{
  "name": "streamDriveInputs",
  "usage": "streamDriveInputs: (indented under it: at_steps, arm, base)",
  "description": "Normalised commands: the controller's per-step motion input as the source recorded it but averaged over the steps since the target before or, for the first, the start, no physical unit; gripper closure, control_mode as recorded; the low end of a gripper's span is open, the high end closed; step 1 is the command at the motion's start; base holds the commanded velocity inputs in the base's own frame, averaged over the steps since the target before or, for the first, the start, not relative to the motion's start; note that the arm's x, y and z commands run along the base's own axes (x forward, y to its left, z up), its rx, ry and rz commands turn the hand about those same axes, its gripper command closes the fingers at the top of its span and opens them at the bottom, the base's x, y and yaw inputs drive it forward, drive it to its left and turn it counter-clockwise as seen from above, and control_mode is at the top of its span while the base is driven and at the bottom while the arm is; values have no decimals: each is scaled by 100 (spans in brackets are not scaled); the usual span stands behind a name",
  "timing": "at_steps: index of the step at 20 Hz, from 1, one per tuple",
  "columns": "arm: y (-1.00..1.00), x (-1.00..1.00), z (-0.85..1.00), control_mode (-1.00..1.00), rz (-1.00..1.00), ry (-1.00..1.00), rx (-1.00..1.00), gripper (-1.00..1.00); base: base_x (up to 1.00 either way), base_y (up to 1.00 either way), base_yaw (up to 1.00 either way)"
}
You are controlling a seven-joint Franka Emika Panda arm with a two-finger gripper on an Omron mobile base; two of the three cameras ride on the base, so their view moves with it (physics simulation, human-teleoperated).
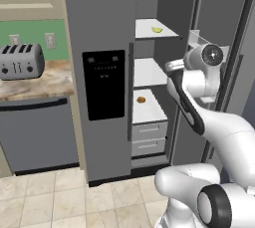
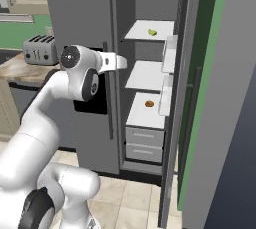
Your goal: Take the lemon wedge from the fridge and place it on the plate with fish on the dining counter.
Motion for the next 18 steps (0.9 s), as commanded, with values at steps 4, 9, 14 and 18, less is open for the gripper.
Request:
streamDriveInputs:
  at_steps: [4, 9, 14, 18]
  arm:
    - [-6, -6, 0, -100, 0, 6, 3, -100]
    - [2, -60, -15, -100, 0, 21, 1, -100]
    - [0, 0, 0, -100, 0, 1, 0, -100]
    - [0, 0, 0, -100, 0, 0, 0, -100]
  base:
    - [0, 0, 0]
    - [0, 0, 0]
    - [0, 0, 0]
    - [0, 0, 0]
